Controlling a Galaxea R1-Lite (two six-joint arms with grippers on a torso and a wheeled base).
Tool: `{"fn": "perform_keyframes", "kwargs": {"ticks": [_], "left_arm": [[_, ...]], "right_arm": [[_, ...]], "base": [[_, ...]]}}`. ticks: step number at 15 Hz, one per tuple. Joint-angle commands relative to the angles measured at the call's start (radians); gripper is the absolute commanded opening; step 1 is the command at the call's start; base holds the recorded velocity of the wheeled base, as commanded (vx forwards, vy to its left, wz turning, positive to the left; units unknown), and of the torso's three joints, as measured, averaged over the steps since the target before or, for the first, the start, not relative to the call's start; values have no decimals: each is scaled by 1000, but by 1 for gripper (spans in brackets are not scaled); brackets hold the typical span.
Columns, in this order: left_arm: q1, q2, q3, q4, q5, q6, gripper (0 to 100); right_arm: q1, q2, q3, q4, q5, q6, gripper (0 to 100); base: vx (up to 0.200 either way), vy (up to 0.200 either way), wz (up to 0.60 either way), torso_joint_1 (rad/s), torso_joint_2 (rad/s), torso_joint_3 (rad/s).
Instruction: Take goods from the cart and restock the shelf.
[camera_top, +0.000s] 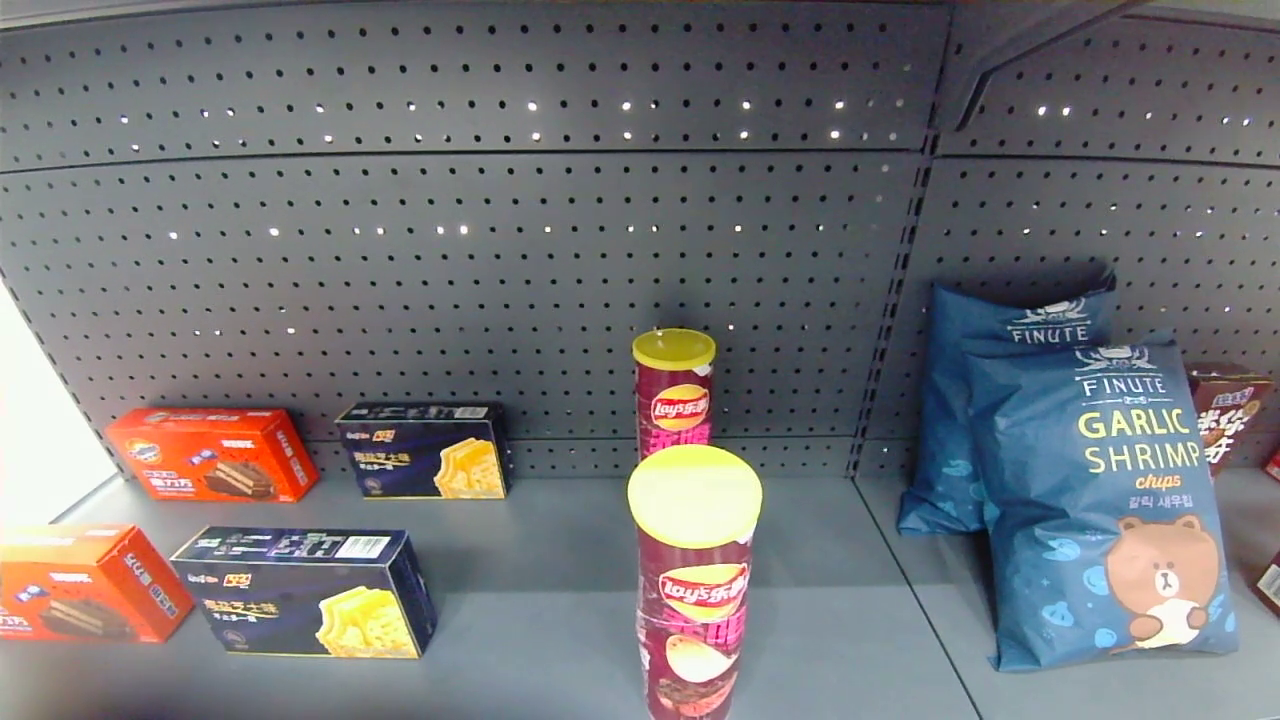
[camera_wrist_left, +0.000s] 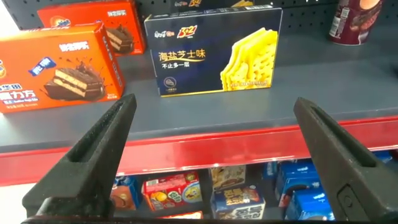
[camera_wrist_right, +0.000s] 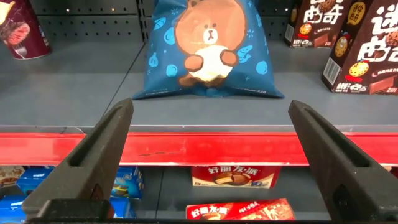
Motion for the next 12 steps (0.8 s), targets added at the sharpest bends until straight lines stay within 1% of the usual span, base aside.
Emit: {"fn": "perform_keyframes", "kwargs": {"ticks": [1, 3, 8, 10, 12], "left_arm": [[0, 1, 0, 1, 0, -1, 100], [0, 1, 0, 1, 0, -1, 100], [0, 1, 0, -1, 1, 2, 100], [0, 1, 0, 1, 1, 8, 100], [0, 1, 0, -1, 3, 2, 100]], "right_arm": [[0, 1, 0, 0, 1, 0, 100], [0, 1, 0, 0, 1, 0, 100], [0, 1, 0, 0, 1, 0, 100], [0, 1, 0, 0, 1, 0, 100], [0, 1, 0, 0, 1, 0, 100]], "base": [[0, 0, 0, 0, 0, 0], [0, 200, 0, 2, -2, 5], [0, 0, 0, 0, 0, 0], [0, 0, 0, 0, 0, 0], [0, 0, 0, 0, 0, 0]]}}
